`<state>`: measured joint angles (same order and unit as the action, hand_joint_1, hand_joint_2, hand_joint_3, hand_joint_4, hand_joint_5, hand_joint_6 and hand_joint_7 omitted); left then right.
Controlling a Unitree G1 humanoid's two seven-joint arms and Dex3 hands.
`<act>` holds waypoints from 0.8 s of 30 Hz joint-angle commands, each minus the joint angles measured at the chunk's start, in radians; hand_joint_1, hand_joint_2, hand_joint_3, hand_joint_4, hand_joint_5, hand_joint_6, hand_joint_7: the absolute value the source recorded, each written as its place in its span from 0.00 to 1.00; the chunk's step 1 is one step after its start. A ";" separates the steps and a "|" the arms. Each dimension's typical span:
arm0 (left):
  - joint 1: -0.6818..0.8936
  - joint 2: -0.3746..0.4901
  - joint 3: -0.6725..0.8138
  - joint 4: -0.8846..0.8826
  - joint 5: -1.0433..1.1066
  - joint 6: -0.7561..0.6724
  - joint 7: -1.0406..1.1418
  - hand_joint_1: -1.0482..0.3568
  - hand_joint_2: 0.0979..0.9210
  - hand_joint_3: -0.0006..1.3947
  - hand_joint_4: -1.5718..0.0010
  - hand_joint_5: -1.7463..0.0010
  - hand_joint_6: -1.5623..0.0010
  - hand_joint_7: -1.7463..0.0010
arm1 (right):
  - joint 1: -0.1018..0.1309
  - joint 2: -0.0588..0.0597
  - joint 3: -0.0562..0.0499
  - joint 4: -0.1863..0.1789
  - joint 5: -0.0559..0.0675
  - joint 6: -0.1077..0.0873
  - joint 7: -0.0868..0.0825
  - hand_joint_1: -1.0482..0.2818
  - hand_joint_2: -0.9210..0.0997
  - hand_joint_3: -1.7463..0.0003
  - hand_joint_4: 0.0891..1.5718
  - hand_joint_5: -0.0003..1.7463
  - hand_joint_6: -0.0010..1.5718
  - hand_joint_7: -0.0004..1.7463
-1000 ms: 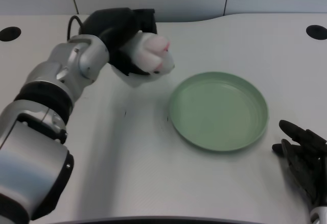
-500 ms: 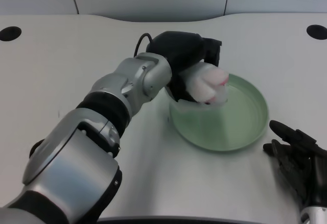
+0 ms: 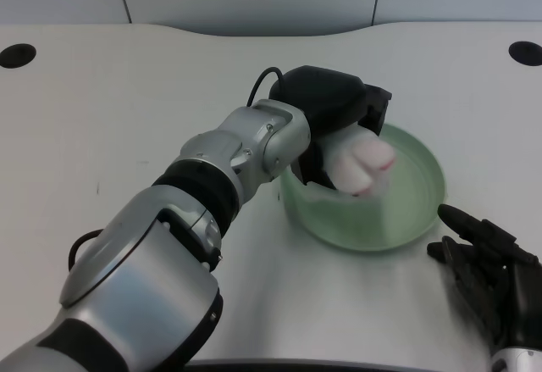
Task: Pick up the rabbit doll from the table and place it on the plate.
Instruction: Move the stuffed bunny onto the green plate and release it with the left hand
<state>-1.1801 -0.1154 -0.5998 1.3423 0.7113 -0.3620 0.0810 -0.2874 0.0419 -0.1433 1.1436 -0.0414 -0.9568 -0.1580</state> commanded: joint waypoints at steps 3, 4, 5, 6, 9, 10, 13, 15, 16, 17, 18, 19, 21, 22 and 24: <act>0.008 0.003 -0.021 0.011 0.021 0.009 -0.015 0.35 0.92 0.06 0.77 0.19 0.75 0.32 | 0.012 -0.011 -0.010 -0.004 0.016 -0.011 0.014 0.53 0.00 0.84 0.37 0.47 0.59 0.01; 0.007 0.005 -0.029 0.011 0.028 0.008 -0.011 0.33 0.94 0.03 0.80 0.25 0.76 0.41 | 0.013 -0.010 -0.010 -0.004 0.016 -0.009 0.014 0.53 0.00 0.84 0.37 0.47 0.59 0.01; 0.006 0.007 -0.045 0.011 0.044 0.007 0.001 0.31 0.95 0.01 0.85 0.29 0.79 0.48 | 0.014 -0.010 -0.010 -0.004 0.016 -0.010 0.017 0.53 0.00 0.84 0.37 0.47 0.59 0.01; 0.006 0.008 -0.055 0.011 0.055 0.008 0.011 0.29 0.95 0.01 0.90 0.33 0.85 0.53 | 0.015 -0.011 -0.010 -0.004 0.016 -0.011 0.018 0.53 0.00 0.84 0.37 0.47 0.58 0.00; 0.007 0.003 -0.067 0.014 0.069 0.025 0.016 0.24 0.96 0.00 0.99 0.55 0.98 0.66 | 0.019 -0.021 0.001 -0.009 -0.006 -0.009 0.004 0.53 0.00 0.83 0.37 0.46 0.57 0.00; 0.006 0.001 -0.071 0.014 0.074 0.032 0.016 0.23 0.97 0.01 0.99 0.67 0.99 0.73 | 0.020 -0.022 0.002 -0.011 -0.011 -0.007 -0.001 0.53 0.00 0.82 0.37 0.46 0.57 0.00; 0.005 -0.005 -0.072 0.015 0.077 0.048 0.016 0.21 0.99 0.01 1.00 0.96 1.00 0.95 | 0.017 -0.019 -0.005 -0.006 0.000 -0.010 0.006 0.53 0.00 0.82 0.38 0.46 0.57 0.00; 0.003 -0.007 -0.075 0.015 0.080 0.056 0.020 0.21 1.00 0.01 1.00 0.99 1.00 0.99 | 0.014 -0.017 -0.010 -0.004 0.009 -0.009 0.013 0.53 0.00 0.82 0.38 0.46 0.58 0.00; 0.002 -0.007 -0.077 0.014 0.082 0.058 0.021 0.20 1.00 0.01 1.00 1.00 1.00 0.99 | 0.014 -0.016 -0.011 -0.004 0.012 -0.008 0.016 0.52 0.00 0.82 0.38 0.46 0.58 0.00; 0.001 -0.007 -0.079 0.014 0.085 0.061 0.023 0.20 1.00 0.01 1.00 1.00 1.00 1.00 | 0.012 -0.017 -0.012 -0.003 0.013 -0.009 0.016 0.53 0.00 0.83 0.38 0.46 0.58 0.00; 0.000 -0.006 -0.080 0.014 0.087 0.063 0.025 0.19 1.00 0.02 1.00 1.00 1.00 1.00 | 0.010 -0.017 -0.014 -0.002 0.015 -0.011 0.017 0.53 0.00 0.83 0.38 0.46 0.58 0.00; -0.001 -0.005 -0.080 0.014 0.088 0.064 0.026 0.19 1.00 0.02 1.00 1.00 1.00 1.00 | 0.009 -0.018 -0.015 0.000 0.016 -0.012 0.018 0.54 0.00 0.83 0.38 0.46 0.58 0.01; -0.002 -0.002 -0.074 0.014 0.083 0.064 0.024 0.18 1.00 0.02 1.00 1.00 1.00 1.00 | 0.007 -0.019 -0.016 -0.001 0.018 -0.007 0.021 0.54 0.00 0.83 0.38 0.46 0.59 0.01; -0.002 0.000 -0.068 0.014 0.077 0.061 0.022 0.18 1.00 0.02 1.00 1.00 1.00 1.00 | 0.006 -0.019 -0.019 0.000 0.023 -0.004 0.024 0.54 0.00 0.83 0.38 0.46 0.59 0.01; -0.003 0.006 -0.054 0.013 0.065 0.057 0.016 0.18 1.00 0.02 1.00 1.00 1.00 1.00 | 0.001 -0.018 -0.026 0.006 0.036 -0.001 0.035 0.53 0.00 0.84 0.38 0.46 0.59 0.01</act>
<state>-1.1802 -0.1229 -0.6608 1.3505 0.7855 -0.3028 0.0916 -0.2813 0.0401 -0.1541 1.1405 -0.0200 -0.9587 -0.1269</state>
